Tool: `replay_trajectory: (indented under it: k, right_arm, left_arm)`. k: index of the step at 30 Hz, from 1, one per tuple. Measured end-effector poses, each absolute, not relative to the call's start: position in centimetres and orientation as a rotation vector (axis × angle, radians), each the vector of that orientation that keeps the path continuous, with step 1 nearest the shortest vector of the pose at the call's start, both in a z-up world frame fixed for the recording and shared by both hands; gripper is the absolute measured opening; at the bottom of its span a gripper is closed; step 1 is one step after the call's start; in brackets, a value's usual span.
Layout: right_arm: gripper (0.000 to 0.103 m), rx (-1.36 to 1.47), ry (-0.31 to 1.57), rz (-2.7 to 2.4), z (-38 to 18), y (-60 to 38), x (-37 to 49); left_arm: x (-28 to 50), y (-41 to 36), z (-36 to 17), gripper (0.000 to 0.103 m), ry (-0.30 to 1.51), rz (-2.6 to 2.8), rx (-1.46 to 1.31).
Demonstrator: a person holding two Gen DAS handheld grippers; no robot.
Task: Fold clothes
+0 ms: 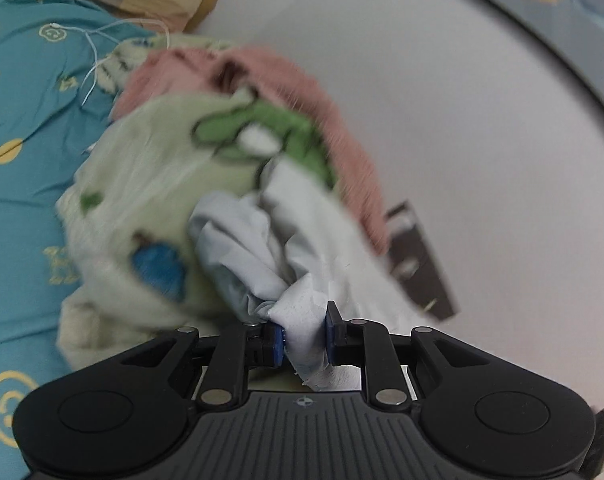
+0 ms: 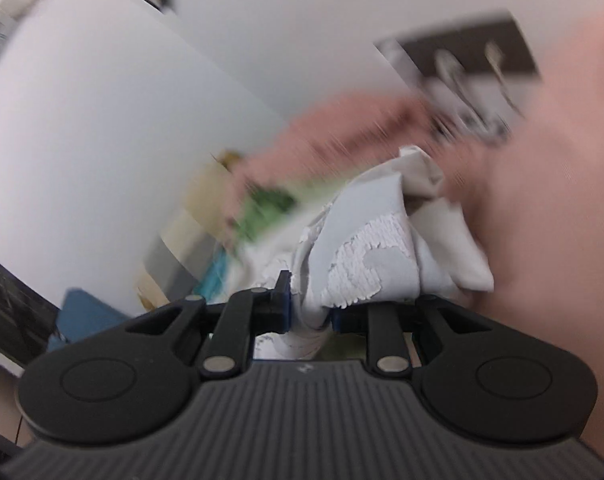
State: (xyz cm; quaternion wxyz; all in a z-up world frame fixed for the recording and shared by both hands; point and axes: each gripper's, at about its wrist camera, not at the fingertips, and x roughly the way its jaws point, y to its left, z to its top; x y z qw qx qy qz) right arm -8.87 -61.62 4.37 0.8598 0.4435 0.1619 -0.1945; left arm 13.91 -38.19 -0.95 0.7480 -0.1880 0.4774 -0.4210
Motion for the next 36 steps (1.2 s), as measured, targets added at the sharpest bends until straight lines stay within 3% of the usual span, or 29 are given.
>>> replay_trajectory:
  k: [3, 6, 8, 10, 12, 14, 16, 17, 19, 27, 36]
  right_arm:
    - [0.021, 0.901, 0.384, -0.422, 2.6, -60.7, -9.3]
    - [0.021, 0.869, 0.422, -0.438, 1.2, -59.9, -9.6]
    - [0.023, 0.856, 0.427, -0.446, 1.8, -59.8, -9.6]
    - [0.026, 0.857, 0.434, -0.451, 2.3, -59.6, -10.0]
    - [0.031, 0.827, 0.437, -0.469, 3.1, -58.7, -11.1]
    - [0.056, 0.76, 0.415, -0.486, 4.3, -57.4, -12.4]
    - [0.072, 0.706, 0.39, -0.494, 5.5, -55.9, -13.8]
    - [0.08, 0.681, 0.373, -0.501, 6.3, -55.2, -14.4]
    - [0.085, 0.632, 0.343, -0.498, 8.0, -53.6, -15.7]
    - [0.085, 0.392, 0.293, -0.423, 14.3, -45.2, -19.8]
    - [0.085, 0.342, 0.233, -0.402, 14.7, -39.9, -23.9]
  left_arm:
    - [12.8, -37.8, -4.0, 0.023, 1.078, -0.891, -0.319]
    - [11.1, -36.9, -3.4, 0.026, 1.007, -0.909, -0.242]
    - [10.5, -36.7, -2.3, 0.039, 0.992, -0.89, -0.205]
    - [10.3, -36.6, -0.9, 0.069, 0.967, -0.866, -0.148]
    - [8.8, -35.6, 1.0, 0.085, 0.907, -0.817, -0.05]
    - [7.1, -34.4, 2.8, 0.086, 0.849, -0.776, 0.032]
    - [5.5, -32.6, 4.4, 0.089, 0.83, -0.765, 0.063]
    - [4.5, -31.6, 5.2, 0.09, 0.813, -0.761, 0.07]
    - [2.2, -29.7, 7.0, 0.098, 0.769, -0.758, 0.08]
    - [-7.6, -23.1, 13.2, 0.101, 0.548, -0.764, 0.08]
    - [-16.4, -19.0, 15.0, 0.103, 0.356, -0.766, 0.088]
